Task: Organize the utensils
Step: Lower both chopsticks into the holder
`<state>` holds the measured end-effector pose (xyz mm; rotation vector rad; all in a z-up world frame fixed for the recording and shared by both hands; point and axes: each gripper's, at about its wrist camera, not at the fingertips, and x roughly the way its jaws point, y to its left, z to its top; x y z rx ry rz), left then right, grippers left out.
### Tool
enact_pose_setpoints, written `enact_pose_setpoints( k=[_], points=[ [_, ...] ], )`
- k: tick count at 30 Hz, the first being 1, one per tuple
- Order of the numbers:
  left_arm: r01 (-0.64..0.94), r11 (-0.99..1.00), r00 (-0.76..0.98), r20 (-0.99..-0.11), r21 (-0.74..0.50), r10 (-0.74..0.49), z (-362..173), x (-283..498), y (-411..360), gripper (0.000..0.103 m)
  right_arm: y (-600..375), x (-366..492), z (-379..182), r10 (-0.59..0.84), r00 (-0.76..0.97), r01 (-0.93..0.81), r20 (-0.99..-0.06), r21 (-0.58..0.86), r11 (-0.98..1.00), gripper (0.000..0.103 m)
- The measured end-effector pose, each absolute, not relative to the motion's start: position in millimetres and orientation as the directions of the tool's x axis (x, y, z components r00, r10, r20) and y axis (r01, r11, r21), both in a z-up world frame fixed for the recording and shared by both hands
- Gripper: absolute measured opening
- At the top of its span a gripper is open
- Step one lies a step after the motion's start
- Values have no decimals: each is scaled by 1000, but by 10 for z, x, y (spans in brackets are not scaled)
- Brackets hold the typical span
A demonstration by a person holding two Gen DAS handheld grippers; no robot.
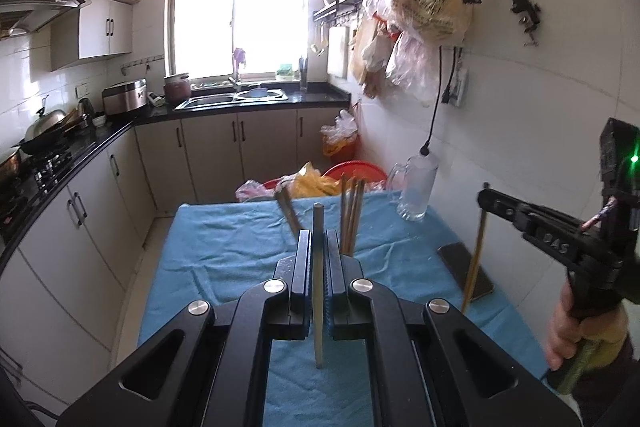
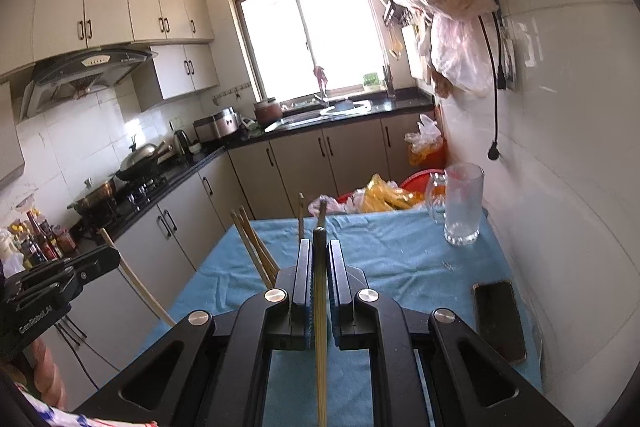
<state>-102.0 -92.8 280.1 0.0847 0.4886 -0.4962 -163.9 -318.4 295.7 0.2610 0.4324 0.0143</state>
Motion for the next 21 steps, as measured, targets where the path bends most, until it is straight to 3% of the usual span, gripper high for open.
enact_pose_setpoints(
  k=[10,21],
  points=[
    [484,874,808,-357,-52,-469,3241,-716,-1141,5,-3013,-1248,3354,89,946,-5,-310,262,965,7],
    [468,865,770,-399,-179,-499,3067,48,-1355,5,-2915,-685,3394,45,967,15,-249,234,972,7]
  ],
)
